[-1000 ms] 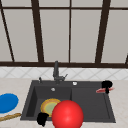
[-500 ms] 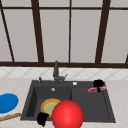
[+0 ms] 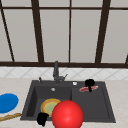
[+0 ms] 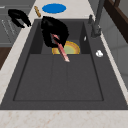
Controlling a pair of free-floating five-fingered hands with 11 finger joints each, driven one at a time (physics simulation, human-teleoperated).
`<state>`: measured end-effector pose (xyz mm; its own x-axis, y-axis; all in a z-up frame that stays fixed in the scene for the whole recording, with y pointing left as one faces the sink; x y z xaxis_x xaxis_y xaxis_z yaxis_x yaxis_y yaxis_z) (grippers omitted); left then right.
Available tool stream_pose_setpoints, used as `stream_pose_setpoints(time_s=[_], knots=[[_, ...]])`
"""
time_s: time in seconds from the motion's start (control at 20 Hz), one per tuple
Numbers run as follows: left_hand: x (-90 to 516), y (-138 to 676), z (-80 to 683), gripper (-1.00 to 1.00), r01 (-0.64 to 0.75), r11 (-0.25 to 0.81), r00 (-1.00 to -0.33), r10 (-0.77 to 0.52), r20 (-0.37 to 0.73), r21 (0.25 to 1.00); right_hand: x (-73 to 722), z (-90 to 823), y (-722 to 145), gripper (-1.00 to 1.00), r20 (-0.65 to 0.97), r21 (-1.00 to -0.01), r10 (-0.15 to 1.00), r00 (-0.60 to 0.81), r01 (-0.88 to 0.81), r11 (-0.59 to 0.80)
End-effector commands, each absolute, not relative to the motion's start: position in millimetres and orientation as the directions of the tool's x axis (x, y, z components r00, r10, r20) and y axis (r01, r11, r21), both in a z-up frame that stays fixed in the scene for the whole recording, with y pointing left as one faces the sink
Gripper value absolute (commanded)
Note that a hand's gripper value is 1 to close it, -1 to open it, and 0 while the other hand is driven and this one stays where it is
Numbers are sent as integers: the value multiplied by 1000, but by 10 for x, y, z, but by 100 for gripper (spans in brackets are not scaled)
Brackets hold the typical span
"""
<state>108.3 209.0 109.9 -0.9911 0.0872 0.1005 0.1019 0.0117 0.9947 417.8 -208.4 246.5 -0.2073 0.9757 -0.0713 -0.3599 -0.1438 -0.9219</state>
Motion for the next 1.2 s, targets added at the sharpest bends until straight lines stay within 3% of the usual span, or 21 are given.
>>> stream_pose_setpoints(time_s=[0.0,1.15], knots=[[1083,2090,1099,0,102,12,-991,87,101,995,4130,2468,-1775,100,-75,-930,976,-206,-339,-143],[1083,2090,1099,0,102,12,-991,87,101,995,3783,2486,96,100,-77,-936,976,-206,-323,-142]])
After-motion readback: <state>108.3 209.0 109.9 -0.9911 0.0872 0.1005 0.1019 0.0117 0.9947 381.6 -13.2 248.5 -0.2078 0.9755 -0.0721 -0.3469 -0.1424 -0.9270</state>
